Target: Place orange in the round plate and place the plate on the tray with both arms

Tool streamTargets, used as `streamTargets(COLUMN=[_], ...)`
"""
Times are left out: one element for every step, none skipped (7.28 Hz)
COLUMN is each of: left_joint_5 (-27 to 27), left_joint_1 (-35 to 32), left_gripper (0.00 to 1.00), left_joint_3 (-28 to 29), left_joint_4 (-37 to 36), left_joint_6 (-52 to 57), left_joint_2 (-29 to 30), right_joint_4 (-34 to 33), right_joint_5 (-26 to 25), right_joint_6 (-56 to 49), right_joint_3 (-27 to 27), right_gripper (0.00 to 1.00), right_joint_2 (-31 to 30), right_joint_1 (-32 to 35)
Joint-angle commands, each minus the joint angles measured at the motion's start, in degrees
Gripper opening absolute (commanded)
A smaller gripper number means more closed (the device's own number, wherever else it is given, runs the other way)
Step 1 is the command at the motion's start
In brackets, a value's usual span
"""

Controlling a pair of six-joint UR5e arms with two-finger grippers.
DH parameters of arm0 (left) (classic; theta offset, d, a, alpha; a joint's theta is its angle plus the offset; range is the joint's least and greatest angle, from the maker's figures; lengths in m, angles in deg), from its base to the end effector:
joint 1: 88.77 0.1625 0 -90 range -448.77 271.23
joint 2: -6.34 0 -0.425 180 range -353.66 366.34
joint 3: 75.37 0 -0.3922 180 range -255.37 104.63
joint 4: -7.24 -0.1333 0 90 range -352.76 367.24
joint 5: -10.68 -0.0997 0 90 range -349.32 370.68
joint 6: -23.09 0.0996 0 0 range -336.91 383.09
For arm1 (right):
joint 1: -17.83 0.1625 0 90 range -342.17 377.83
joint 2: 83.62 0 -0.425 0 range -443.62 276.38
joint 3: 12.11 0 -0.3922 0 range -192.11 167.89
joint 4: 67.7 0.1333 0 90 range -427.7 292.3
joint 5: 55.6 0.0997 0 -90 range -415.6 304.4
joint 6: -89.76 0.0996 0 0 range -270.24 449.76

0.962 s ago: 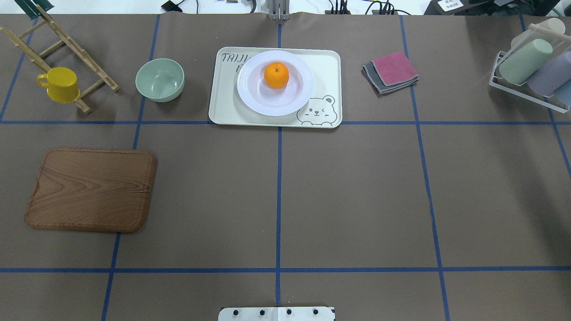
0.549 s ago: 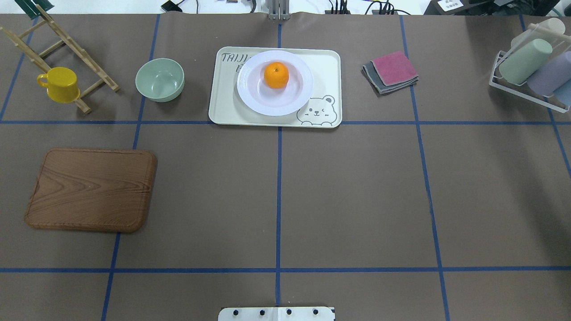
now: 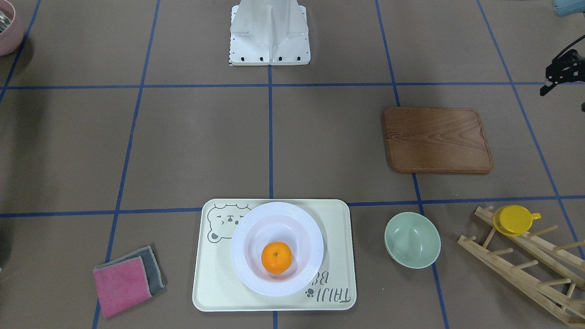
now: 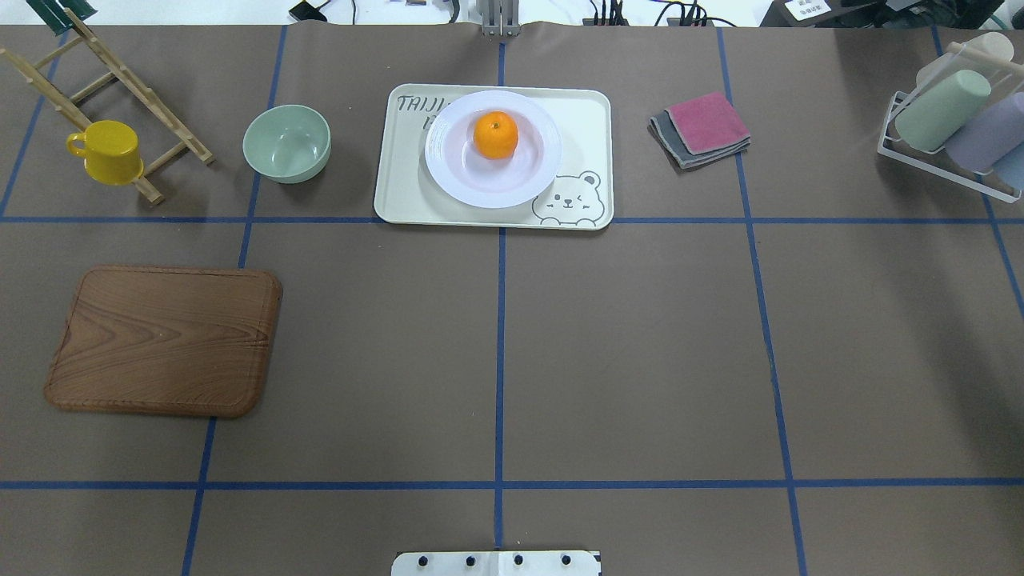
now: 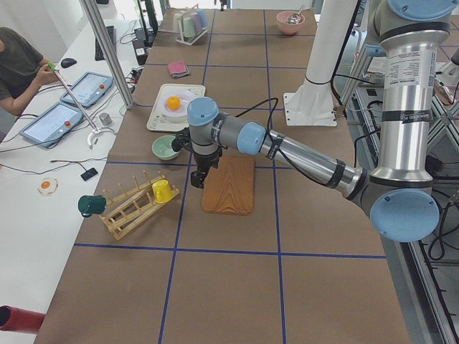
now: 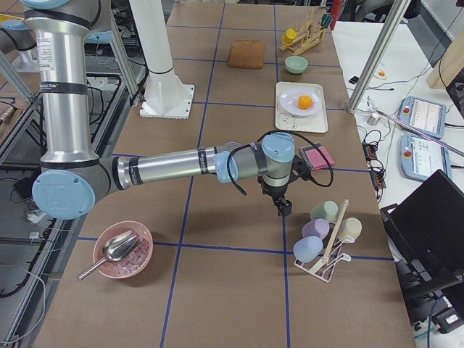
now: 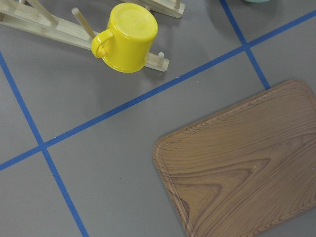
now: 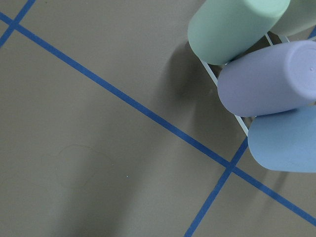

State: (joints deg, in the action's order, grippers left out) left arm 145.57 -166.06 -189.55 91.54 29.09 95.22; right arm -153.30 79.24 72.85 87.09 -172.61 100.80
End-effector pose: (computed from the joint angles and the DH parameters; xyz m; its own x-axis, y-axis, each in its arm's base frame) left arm 0.0417 -0.4711 0.4714 0.6193 0.4566 -0.6387 -0.2762 0.8882 0.3672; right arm 0.0004 -0.5117 0.5611 0.6180 -0.5313 0.5795 0.3117 0.8423 0.4398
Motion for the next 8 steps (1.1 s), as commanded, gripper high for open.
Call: streamTargets(left_joint_5=[-0.24, -0.15, -0.33, -0.15, -0.24, -0.24, -0.33, -0.33], left_joint_1=[0.21, 0.21, 0.3, 0.3, 0.3, 0.3, 0.3, 0.21], left_gripper=[0.99, 0.99, 0.99, 0.99, 0.99, 0.99, 0.99, 0.99], left_joint_3=[0.96, 2.1, 2.37, 4.81, 4.83, 5.62, 5.45, 4.75], left_joint_4=[0.16, 2.25, 3.4, 3.24, 3.59, 3.94, 3.94, 4.03], left_joint_6=[0.06, 0.32, -0.72, -0.73, -0.55, -0.29, -0.29, -0.46], left_joint_2=[0.15, 0.15, 1.55, 3.21, 3.58, 3.5, 3.49, 3.32], right_joint_4=[-0.09, -0.09, 0.09, 0.17, 0.18, 0.18, 0.09, 0.17], right_joint_5=[2.61, 4.63, 4.39, 4.38, 4.3, 4.47, 4.3, 4.38], right_joint_6=[0.11, 0.03, -0.15, -0.15, -0.15, -0.06, -0.06, 0.03], right_joint_3=[-0.06, -0.67, -0.41, 0.72, 0.21, 1.34, 0.74, 0.82], right_gripper=[1.0, 1.0, 1.0, 1.0, 1.0, 1.0, 1.0, 1.0], right_joint_2=[-0.04, -0.22, -0.31, -1.87, -2.67, -2.77, -3.12, -3.03], right_joint_1=[0.0, 0.09, 0.09, 0.26, 0.26, 0.26, 0.18, 0.09])
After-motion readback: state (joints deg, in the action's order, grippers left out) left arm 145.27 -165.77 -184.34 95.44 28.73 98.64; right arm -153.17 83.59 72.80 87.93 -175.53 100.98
